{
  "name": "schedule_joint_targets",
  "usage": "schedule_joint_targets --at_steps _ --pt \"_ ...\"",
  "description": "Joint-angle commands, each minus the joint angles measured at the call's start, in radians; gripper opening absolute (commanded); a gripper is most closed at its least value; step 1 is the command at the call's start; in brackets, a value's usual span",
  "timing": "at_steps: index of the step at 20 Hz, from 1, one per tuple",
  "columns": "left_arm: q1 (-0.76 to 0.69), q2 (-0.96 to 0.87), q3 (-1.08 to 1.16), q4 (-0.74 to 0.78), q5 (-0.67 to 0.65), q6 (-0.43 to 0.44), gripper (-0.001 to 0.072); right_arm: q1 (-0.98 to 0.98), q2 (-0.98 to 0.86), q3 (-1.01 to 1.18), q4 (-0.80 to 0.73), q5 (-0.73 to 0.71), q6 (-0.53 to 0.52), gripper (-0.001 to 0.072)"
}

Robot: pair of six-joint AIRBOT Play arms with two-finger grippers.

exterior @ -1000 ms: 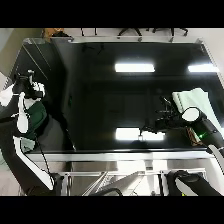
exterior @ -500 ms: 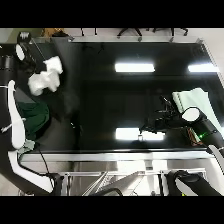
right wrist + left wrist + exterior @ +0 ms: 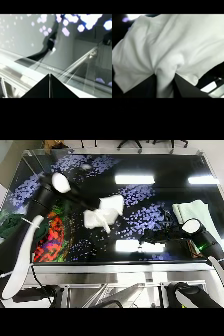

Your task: Fold the shirts.

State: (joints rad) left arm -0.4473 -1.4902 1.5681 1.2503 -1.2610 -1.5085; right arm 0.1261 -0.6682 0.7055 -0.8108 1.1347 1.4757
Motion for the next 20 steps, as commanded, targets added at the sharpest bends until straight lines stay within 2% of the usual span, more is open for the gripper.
schedule_joint_targets --at_steps 1,2,3,4,7,9,11,14,18,19,20 --pt "-0.125 0.013 -0.137 -0.049 0.135 -0.023 0.0566 0.000 -0.001 0.001 0.005 -0.002 -0.011 0.0025" --pt "-0.127 0.013 -0.138 -0.049 0.130 -0.030 0.0579 0.000 0.000 0.003 0.004 -0.001 -0.011 0.0122" --pt "-0.117 0.013 -0.126 -0.048 0.100 -0.030 0.0579 0.000 0.001 0.003 0.004 -0.002 -0.011 0.0311" --pt "-0.097 0.013 -0.100 -0.048 0.042 -0.030 0.0579 0.000 0.001 0.003 0.004 0.000 -0.011 0.0385" --pt "0.014 0.048 -0.080 -0.039 -0.161 -0.026 0.0579 0.000 0.001 0.003 0.004 0.032 -0.029 0.0384" --pt "0.108 0.122 -0.195 -0.039 -0.190 -0.026 0.0579 -0.002 0.001 0.003 0.000 0.043 -0.062 0.0393" --pt "0.185 0.211 -0.376 -0.049 -0.166 -0.026 0.0579 -0.027 0.001 0.003 -0.023 0.042 -0.074 0.0394" --pt "0.245 0.317 -0.685 -0.137 -0.006 -0.004 0.0579 -0.157 -0.023 0.003 -0.033 0.042 -0.093 0.0393" --pt "0.220 0.359 -0.972 -0.500 0.286 0.182 0.0578 -0.308 -0.149 0.003 -0.015 0.106 -0.199 0.0411" --pt "0.196 0.351 -1.008 -0.559 0.354 0.212 0.0578 -0.313 -0.188 0.003 -0.016 0.114 -0.233 0.0549" --pt "0.163 0.329 -1.028 -0.613 0.418 0.238 0.0578 -0.311 -0.222 0.003 -0.016 0.119 -0.253 0.0607"
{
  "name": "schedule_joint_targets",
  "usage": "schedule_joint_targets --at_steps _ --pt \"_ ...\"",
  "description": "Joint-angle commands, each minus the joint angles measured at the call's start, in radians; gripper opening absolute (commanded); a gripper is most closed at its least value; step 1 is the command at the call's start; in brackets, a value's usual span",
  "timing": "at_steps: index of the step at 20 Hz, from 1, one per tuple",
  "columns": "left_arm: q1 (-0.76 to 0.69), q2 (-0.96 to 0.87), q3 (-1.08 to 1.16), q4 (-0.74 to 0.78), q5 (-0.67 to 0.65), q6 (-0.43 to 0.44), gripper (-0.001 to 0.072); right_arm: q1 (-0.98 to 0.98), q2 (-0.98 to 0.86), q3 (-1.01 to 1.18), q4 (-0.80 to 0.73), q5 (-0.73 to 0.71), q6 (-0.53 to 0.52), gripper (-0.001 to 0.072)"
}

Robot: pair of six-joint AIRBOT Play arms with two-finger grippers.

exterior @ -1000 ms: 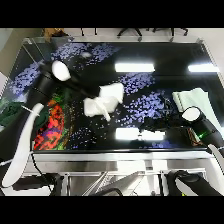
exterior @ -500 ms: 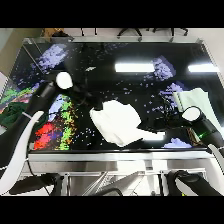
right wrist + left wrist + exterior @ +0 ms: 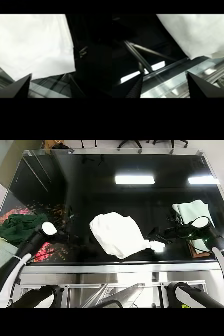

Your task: Fold the shirts.

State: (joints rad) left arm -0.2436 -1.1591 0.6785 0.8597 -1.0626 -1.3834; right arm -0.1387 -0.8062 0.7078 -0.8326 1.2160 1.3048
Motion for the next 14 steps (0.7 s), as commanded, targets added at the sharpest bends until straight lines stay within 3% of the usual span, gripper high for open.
schedule_joint_targets --at_steps 1,4,9,11,12,13,14 --pt "-0.073 -0.029 -0.145 -0.261 0.273 0.130 0.0578 -0.045 -0.119 0.001 0.007 0.042 -0.098 0.0598" --pt "-0.160 -0.145 -0.098 -0.296 0.372 0.135 0.0578 -0.045 -0.201 0.000 0.007 0.048 -0.144 0.0598" --pt "-0.193 -0.275 0.058 -0.294 0.338 0.137 0.0566 -0.009 -0.274 0.000 0.008 0.048 -0.178 0.0597" --pt "-0.192 -0.279 0.090 -0.279 0.320 0.138 0.0184 0.039 -0.294 0.000 0.008 0.043 -0.186 0.0545" --pt "-0.192 -0.279 0.103 -0.276 0.313 0.138 0.0098 0.058 -0.303 0.000 0.019 0.038 -0.207 0.0435" --pt "-0.192 -0.279 0.116 -0.276 0.301 0.138 0.0098 0.069 -0.310 0.000 0.055 0.041 -0.238 0.0337" --pt "-0.192 -0.279 0.127 -0.275 0.286 0.138 0.0035 0.071 -0.310 0.001 0.102 0.042 -0.275 0.0259"
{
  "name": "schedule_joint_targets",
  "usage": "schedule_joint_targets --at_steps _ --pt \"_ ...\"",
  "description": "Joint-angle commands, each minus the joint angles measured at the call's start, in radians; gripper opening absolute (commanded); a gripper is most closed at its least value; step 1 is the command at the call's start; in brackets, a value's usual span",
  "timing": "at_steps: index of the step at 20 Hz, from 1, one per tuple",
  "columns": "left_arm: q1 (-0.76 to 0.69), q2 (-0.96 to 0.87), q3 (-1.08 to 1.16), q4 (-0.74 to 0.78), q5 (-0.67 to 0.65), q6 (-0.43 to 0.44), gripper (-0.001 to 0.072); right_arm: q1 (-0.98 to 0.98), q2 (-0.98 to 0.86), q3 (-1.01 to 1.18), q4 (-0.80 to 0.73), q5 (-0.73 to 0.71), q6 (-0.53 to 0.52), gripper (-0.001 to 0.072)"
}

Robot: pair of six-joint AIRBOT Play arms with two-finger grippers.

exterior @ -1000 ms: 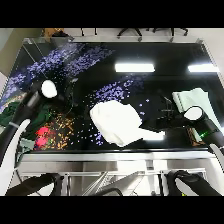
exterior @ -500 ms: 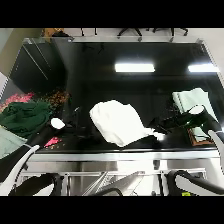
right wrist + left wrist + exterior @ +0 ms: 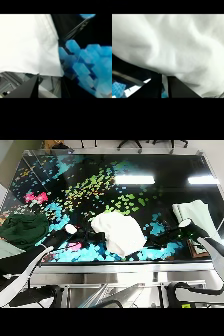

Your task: Fold the shirts.

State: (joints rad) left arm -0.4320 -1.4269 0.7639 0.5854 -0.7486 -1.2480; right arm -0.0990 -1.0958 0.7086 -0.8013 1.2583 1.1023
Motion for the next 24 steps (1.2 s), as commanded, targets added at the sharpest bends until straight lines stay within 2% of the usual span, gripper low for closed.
schedule_joint_targets --at_steps 1,2,3,4,8,11,16,20,22,24 --pt "-0.003 -0.011 0.051 -0.002 -0.038 0.014 0.0018 0.028 -0.018 0.003 0.106 -0.002 -0.102 0.0221" --pt "-0.003 -0.011 0.060 -0.002 -0.044 0.018 0.0018 0.023 -0.019 0.014 0.123 -0.002 -0.111 0.0214" --pt "-0.003 -0.011 0.066 -0.002 -0.049 0.018 0.0018 0.020 -0.019 0.029 0.124 -0.001 -0.111 0.0033" --pt "-0.003 -0.011 0.072 -0.002 -0.057 0.019 0.0018 0.020 -0.019 0.045 0.125 -0.002 -0.112 0.0015" --pt "-0.003 -0.004 0.146 -0.001 -0.161 0.029 0.0016 0.021 -0.018 0.116 0.166 0.013 -0.112 0.0014" --pt "0.002 0.080 0.254 -0.002 -0.241 0.025 0.0013 0.021 0.008 0.220 0.221 0.079 -0.119 0.0013" --pt "0.101 0.290 0.584 0.002 -0.440 -0.059 0.0012 0.013 0.166 0.603 0.387 0.153 -0.104 0.0013" --pt "0.208 0.419 0.826 0.177 -0.489 -0.184 0.0012 0.013 0.236 0.966 0.327 0.120 -0.048 0.0012" --pt "0.241 0.460 0.810 0.218 -0.552 -0.201 0.0013 0.014 0.238 0.986 0.272 0.143 0.021 0.0012" --pt "0.242 0.496 0.682 0.218 -0.550 -0.199 0.0013 0.015 0.227 0.949 0.237 0.190 0.036 0.0012"
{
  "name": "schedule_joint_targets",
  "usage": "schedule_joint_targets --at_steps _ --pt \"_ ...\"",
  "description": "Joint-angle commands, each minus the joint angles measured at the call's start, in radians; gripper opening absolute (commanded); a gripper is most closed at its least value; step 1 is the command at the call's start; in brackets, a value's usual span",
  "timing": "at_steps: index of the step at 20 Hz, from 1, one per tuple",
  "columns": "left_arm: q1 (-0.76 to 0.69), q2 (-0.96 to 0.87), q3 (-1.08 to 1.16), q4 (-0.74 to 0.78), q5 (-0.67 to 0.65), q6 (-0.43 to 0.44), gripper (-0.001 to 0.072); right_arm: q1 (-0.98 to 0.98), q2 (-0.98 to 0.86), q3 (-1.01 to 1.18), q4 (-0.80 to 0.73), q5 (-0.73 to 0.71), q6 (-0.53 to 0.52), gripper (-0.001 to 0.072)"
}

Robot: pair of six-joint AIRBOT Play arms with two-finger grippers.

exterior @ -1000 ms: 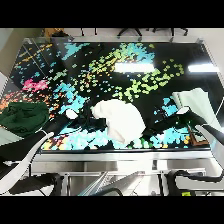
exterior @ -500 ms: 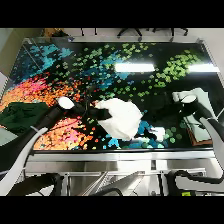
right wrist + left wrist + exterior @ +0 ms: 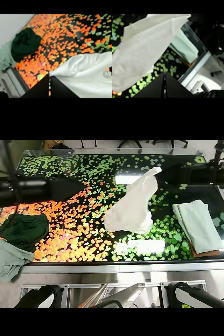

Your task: Fold the shirts.

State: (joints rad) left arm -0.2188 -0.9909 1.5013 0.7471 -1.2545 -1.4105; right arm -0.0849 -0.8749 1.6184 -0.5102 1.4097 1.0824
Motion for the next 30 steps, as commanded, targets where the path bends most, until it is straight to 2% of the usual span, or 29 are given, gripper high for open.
schedule_joint_targets --at_steps 1,5,6,7,8,11,14,15,16,21,23,24,30 --pt "0.022 0.072 -0.147 0.055 -0.018 -0.029 0.0013 0.001 0.000 0.008 -0.055 0.037 0.055 0.0012" --pt "-0.090 0.033 -0.515 0.034 0.210 0.019 0.0023 0.001 -0.025 -0.071 -0.082 0.031 0.055 0.0012" --pt "-0.131 -0.008 -0.586 0.021 0.292 0.036 0.0279 0.001 -0.032 -0.071 -0.092 0.031 0.055 0.0013" --pt "-0.169 -0.051 -0.642 -0.004 0.374 0.039 0.0652 0.001 -0.039 -0.071 -0.097 0.031 0.056 0.0013" --pt "-0.205 -0.106 -0.684 -0.023 0.450 0.042 0.0705 0.000 -0.042 -0.071 -0.105 0.030 0.056 0.0012" --pt "-0.283 -0.285 -0.733 -0.036 0.589 0.046 0.0704 0.000 -0.048 -0.071 -0.125 0.028 0.071 0.0012" --pt "-0.329 -0.451 -0.720 -0.102 0.639 0.123 0.0689 0.000 -0.048 -0.071 -0.126 0.028 0.074 0.0012" --pt "-0.335 -0.502 -0.693 -0.135 0.636 0.163 0.0565 0.000 -0.049 -0.071 -0.126 0.027 0.074 0.0013" --pt "-0.337 -0.542 -0.663 -0.150 0.633 0.183 0.0496 0.000 -0.049 -0.071 -0.126 0.028 0.074 0.0012" --pt "-0.337 -0.695 -0.478 -0.145 0.565 0.194 0.0467 0.000 -0.049 -0.071 -0.126 0.028 0.074 0.0012" --pt "-0.335 -0.724 -0.428 -0.144 0.558 0.199 0.0106 0.000 -0.049 -0.071 -0.126 0.029 0.074 0.0013" --pt "-0.324 -0.729 -0.408 -0.145 0.545 0.199 0.0015 0.000 -0.048 -0.071 -0.126 0.029 0.074 0.0013" --pt "-0.274 -0.653 -0.288 -0.131 0.383 0.218 0.0012 0.000 -0.034 -0.070 -0.124 0.031 0.074 0.0013"
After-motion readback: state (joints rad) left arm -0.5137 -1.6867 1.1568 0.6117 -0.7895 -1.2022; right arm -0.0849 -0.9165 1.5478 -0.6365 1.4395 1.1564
